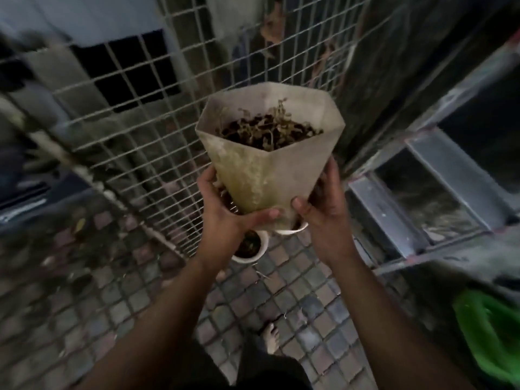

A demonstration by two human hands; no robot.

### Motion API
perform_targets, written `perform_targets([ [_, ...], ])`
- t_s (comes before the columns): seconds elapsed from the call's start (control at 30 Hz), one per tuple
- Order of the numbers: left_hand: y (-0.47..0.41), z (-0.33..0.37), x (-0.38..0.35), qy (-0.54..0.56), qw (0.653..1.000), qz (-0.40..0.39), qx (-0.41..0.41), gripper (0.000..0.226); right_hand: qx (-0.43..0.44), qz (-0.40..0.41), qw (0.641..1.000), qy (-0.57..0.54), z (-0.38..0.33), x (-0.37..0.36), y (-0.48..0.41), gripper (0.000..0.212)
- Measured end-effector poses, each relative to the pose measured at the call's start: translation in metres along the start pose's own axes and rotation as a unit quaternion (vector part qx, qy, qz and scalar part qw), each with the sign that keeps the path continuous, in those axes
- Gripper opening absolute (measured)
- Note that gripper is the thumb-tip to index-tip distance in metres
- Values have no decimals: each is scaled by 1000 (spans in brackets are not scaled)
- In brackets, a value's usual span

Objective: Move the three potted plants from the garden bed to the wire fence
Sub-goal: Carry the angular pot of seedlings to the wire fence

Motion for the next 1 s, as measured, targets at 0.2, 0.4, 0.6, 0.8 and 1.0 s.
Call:
perform_targets([
  [0.2, 36, -16, 48, -22, 994, 102, -7, 112, -22, -78, 996, -32, 24, -39, 17, 88],
  [0.4, 83, -55, 105, -10, 990, 140, -5, 106, -67, -128, 989, -36, 59, -84, 67, 90],
  [0.6, 103, -127, 163, 1, 985, 173, 2, 102, -81, -182, 979, -37, 132, -120, 117, 85],
  [0.8, 73, -255, 222, 9, 976, 215, 10, 104, -91, -178, 979, -50, 278, -136, 154, 85],
  [1.0, 38, -453, 270, 61, 950, 305, 13, 108, -100, -227, 965, -80, 479, -122, 201, 79],
])
Point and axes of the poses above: each hand's wrist, its own y-axis away from the middle knuckle, its own x-axis out of the back of the hand, z = x × y, the point moved 4 cm from there along -y, towards the middle knuckle, and after that the axes turned 10 degrees about x, right-handed, at the moved point
